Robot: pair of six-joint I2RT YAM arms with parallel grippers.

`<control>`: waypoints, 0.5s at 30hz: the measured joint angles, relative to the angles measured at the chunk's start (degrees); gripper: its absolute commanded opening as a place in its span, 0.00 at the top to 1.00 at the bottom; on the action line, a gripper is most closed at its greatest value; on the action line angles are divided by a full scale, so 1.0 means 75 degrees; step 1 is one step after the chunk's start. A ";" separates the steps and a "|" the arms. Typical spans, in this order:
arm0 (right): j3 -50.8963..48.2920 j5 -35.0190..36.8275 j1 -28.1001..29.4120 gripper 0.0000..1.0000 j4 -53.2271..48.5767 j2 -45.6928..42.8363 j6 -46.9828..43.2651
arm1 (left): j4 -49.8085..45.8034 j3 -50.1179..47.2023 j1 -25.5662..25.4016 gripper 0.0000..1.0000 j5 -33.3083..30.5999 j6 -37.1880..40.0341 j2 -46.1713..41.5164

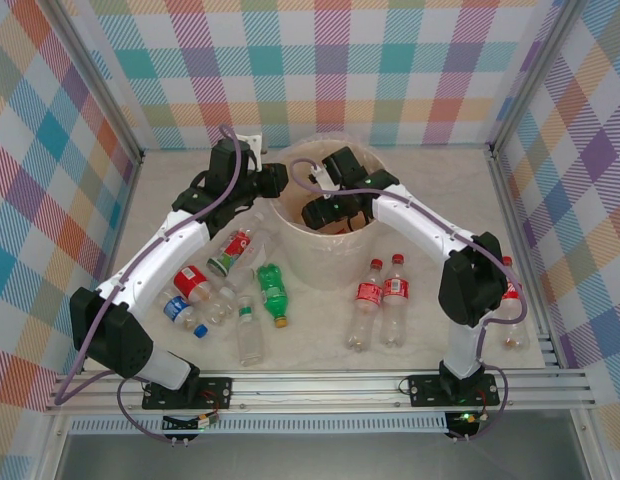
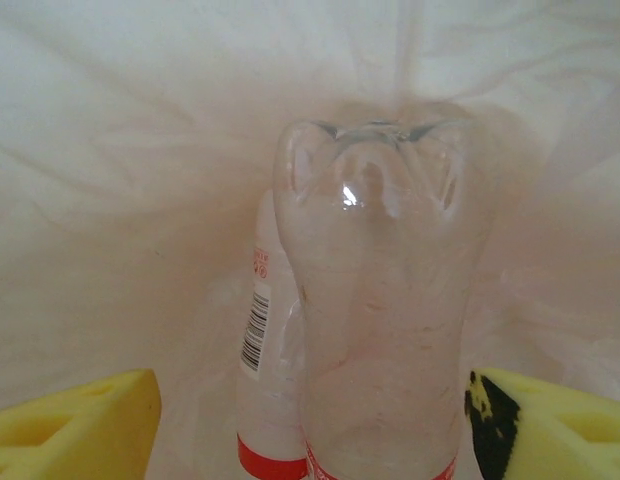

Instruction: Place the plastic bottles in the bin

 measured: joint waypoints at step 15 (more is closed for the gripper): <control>0.1323 -0.0131 0.0000 0.03 -0.0857 -0.1070 0.0143 | 0.0000 -0.0003 -0.0006 0.71 -0.0026 0.0026 0.0003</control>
